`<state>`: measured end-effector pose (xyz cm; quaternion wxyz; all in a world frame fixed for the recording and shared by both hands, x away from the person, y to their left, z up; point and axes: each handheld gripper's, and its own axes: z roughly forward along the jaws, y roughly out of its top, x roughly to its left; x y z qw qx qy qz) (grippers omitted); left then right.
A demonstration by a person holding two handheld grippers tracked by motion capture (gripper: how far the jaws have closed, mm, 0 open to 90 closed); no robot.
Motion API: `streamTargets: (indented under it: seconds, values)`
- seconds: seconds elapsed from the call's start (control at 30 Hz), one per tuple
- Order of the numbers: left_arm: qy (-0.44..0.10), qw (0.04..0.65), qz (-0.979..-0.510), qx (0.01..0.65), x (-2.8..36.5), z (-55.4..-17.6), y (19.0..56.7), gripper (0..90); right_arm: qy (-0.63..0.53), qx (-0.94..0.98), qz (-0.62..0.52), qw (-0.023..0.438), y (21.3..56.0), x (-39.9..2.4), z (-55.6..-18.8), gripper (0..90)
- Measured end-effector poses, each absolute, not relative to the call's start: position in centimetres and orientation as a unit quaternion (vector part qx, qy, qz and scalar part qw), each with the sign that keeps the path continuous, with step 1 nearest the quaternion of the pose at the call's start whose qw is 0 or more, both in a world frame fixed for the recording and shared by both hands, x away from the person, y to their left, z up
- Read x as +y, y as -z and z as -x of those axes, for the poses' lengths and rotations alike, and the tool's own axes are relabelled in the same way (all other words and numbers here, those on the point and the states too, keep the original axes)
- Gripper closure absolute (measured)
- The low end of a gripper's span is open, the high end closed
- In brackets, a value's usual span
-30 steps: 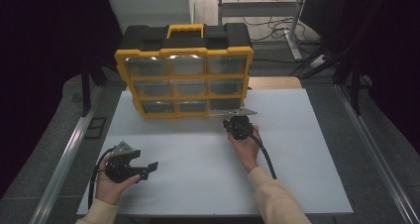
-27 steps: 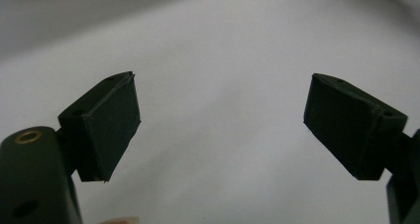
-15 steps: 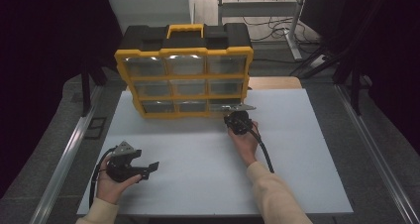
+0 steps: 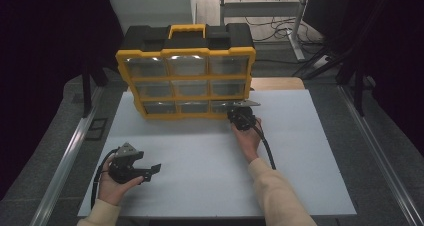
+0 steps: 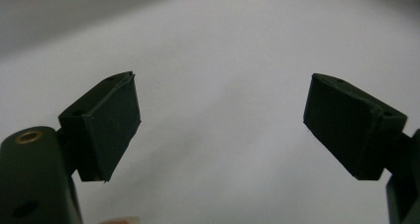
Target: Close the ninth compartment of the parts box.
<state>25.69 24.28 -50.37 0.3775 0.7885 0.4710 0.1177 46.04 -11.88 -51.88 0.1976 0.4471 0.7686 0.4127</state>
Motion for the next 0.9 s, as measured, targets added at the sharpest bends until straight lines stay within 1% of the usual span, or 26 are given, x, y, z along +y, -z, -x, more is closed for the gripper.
streamTargets:
  seconds: [0.27,0.5,0.67,0.9]
  values:
    - [-0.121,0.377,-0.787,0.472,24.4,-25.6,50.2,14.3,-0.415,0.764,-0.451,0.202,51.6,-12.1,-46.6,90.0]
    - [-0.122,0.374,-0.787,0.475,24.4,-25.6,50.3,14.4,-0.422,0.761,-0.452,0.196,51.5,-12.1,-46.8,90.0]
    - [-0.122,0.375,-0.786,0.476,24.4,-25.6,50.3,14.4,-0.422,0.762,-0.450,0.194,51.3,-11.9,-46.4,90.0]
    - [-0.122,0.376,-0.786,0.474,24.4,-25.6,50.2,14.4,-0.420,0.773,-0.433,0.194,50.7,-12.1,-45.0,90.0]
